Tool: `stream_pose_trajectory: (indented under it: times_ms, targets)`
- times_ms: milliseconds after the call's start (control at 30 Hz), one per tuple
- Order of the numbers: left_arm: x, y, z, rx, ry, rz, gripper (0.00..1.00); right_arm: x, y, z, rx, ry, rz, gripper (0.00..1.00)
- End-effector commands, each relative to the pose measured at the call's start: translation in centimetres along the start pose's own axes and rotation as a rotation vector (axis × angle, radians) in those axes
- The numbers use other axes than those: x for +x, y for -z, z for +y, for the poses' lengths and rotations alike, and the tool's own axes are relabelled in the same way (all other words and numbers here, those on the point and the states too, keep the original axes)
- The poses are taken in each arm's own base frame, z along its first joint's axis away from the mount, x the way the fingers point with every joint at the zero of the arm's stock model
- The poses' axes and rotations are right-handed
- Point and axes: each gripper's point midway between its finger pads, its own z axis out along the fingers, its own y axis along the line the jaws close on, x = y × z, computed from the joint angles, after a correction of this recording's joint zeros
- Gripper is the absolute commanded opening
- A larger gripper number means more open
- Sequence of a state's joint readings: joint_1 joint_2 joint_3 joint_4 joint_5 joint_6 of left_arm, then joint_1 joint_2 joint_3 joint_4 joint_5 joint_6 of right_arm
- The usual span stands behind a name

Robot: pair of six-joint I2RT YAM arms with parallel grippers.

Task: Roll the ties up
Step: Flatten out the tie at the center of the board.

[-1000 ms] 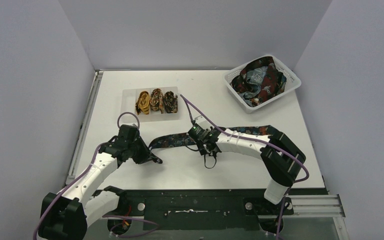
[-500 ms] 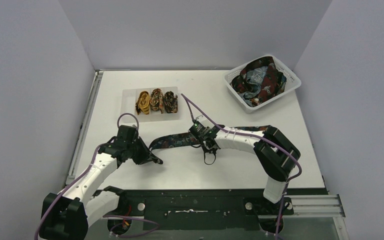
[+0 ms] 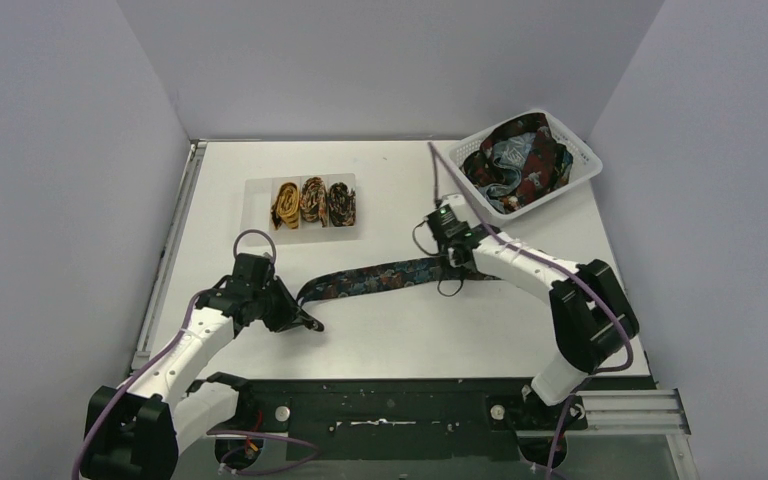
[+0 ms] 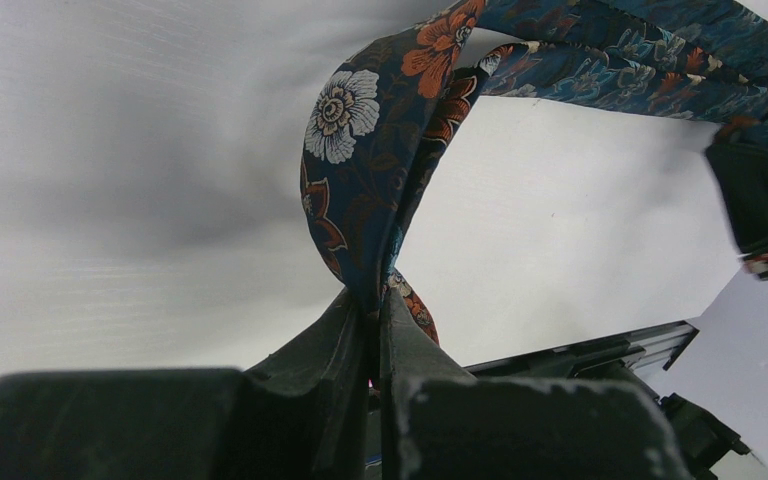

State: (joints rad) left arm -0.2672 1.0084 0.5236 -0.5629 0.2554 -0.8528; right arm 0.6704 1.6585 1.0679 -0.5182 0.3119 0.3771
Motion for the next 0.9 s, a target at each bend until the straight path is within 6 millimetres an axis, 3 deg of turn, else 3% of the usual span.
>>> stream_pose_trajectory:
  times_ms: [0, 67, 133, 167, 233, 300, 467, 533, 600, 633, 767, 867]
  targets:
    - [-0.4, 0.0, -1.0, 0.059, -0.022, -0.012, 0.00, -0.9, -1.7, -9.3, 0.178, -0.203, -0.027, 0.00]
    - [-0.4, -0.1, -0.9, 0.059, -0.017, -0.006, 0.00, -0.9, -1.8, -12.7, 0.236, -0.309, -0.007, 0.00]
    - [-0.4, -0.1, -0.8, 0.055, -0.017, -0.003, 0.00, -1.8, -1.1, -14.3, 0.209, -0.371, -0.044, 0.02]
    - [-0.4, -0.2, -0.8, 0.053, -0.017, -0.006, 0.00, -2.2, -0.6, -15.0, 0.196, -0.396, -0.062, 0.09]
    - [-0.6, -0.3, -0.7, 0.053, -0.015, -0.007, 0.00, -3.2, 0.6, -15.5, 0.188, -0.413, -0.098, 0.33]
    - [-0.7, -0.3, -0.8, 0.050, -0.018, -0.001, 0.01, -3.8, 1.7, -15.9, 0.197, -0.424, -0.114, 0.48]
    - [-2.1, 0.4, -0.5, -0.008, -0.042, -0.045, 0.18, -4.1, 3.1, -15.3, 0.146, -0.439, -0.130, 0.56]
    - [-3.2, 1.3, -0.1, -0.056, -0.032, -0.084, 0.40, -4.5, 3.2, -13.4, 0.029, -0.423, -0.140, 0.57]
    - [-4.6, 2.6, 0.1, -0.091, -0.010, -0.134, 0.50, -5.2, 3.5, -10.1, -0.142, -0.394, -0.164, 0.58]
    - [-6.6, 4.2, 0.3, -0.109, 0.029, -0.209, 0.66, -5.5, 4.0, -6.1, -0.293, -0.341, -0.193, 0.60]
    - [-9.8, 6.7, 1.3, -0.107, 0.120, -0.289, 0.71, -5.8, 5.5, 2.6, -0.509, -0.167, -0.221, 0.61]
    - [-9.8, 7.1, 2.3, -0.093, 0.151, -0.279, 0.72, -5.0, 6.8, 9.0, -0.604, -0.004, -0.263, 0.61]
